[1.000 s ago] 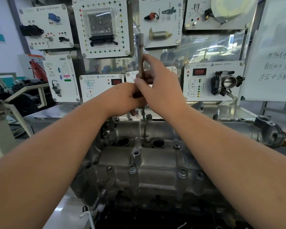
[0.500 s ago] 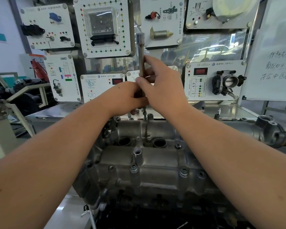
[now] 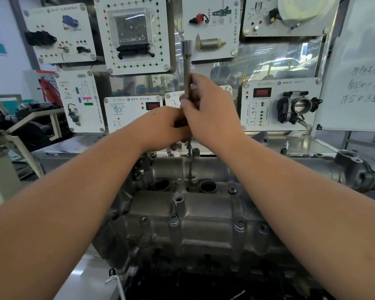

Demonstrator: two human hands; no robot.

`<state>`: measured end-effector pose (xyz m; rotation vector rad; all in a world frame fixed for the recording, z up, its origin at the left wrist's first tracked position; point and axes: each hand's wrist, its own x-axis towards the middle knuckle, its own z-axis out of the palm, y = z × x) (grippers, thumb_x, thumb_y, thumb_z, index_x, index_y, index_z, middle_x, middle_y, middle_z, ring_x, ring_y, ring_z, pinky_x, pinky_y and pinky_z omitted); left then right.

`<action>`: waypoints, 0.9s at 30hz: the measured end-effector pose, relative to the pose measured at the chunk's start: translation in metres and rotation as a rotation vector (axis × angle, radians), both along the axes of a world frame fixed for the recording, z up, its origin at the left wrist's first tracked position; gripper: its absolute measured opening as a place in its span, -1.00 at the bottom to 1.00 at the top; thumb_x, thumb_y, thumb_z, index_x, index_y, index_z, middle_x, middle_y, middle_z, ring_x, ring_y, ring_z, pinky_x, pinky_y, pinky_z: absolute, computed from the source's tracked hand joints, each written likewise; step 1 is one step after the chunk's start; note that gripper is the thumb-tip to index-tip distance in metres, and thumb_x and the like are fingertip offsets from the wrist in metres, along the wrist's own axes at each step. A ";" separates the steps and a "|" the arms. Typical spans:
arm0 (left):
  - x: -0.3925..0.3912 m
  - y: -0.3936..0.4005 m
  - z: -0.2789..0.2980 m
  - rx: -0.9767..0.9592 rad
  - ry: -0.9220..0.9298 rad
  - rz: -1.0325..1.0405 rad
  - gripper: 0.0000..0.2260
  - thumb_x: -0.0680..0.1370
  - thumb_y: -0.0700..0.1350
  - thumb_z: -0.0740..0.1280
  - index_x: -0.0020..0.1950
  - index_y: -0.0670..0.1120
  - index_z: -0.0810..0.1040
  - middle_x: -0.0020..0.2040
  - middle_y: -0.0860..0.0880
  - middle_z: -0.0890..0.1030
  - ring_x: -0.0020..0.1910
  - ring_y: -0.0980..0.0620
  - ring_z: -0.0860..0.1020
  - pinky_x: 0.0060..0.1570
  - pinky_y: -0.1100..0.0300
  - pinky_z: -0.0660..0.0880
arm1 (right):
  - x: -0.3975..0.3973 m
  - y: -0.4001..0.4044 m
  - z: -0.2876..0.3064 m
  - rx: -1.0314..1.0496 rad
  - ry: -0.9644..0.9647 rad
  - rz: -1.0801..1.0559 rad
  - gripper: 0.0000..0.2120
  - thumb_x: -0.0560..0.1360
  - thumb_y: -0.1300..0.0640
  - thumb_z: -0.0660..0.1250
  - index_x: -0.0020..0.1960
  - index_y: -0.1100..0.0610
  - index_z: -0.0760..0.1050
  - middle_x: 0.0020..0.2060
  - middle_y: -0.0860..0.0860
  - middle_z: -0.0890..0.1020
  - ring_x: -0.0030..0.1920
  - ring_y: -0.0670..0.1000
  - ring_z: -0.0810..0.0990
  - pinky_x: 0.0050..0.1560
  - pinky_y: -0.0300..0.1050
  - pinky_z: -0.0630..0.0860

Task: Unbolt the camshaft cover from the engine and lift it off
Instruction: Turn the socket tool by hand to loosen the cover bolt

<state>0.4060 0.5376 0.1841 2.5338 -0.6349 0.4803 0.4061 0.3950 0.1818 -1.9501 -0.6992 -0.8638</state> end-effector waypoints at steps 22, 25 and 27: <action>0.001 0.001 0.000 0.005 -0.002 -0.002 -0.86 0.55 0.03 0.28 -0.19 0.13 0.56 -0.32 0.22 0.67 -0.42 0.22 0.63 -0.43 0.50 0.40 | -0.003 -0.001 0.000 0.018 -0.028 0.001 -0.54 0.56 0.16 0.36 0.45 0.04 0.43 0.00 -0.06 0.66 -0.01 -0.05 0.63 0.12 -0.08 0.57; 0.003 0.001 0.000 -0.003 -0.022 0.006 -0.82 0.59 -0.02 0.27 -0.20 0.13 0.56 -0.31 0.25 0.66 -0.41 0.22 0.63 -0.43 0.50 0.39 | -0.003 0.001 0.000 0.011 -0.026 0.003 -0.59 0.57 0.22 0.31 0.41 0.06 0.46 -0.03 -0.05 0.67 -0.02 -0.02 0.64 0.10 -0.03 0.59; 0.001 0.001 -0.001 0.002 -0.013 -0.011 -0.79 0.63 -0.05 0.25 -0.15 0.19 0.55 -0.31 0.35 0.63 -0.39 0.25 0.63 -0.41 0.52 0.39 | -0.003 0.001 0.000 0.011 -0.013 0.009 -0.54 0.58 0.23 0.27 0.46 0.06 0.38 -0.03 -0.02 0.68 -0.02 0.00 0.65 0.09 0.00 0.59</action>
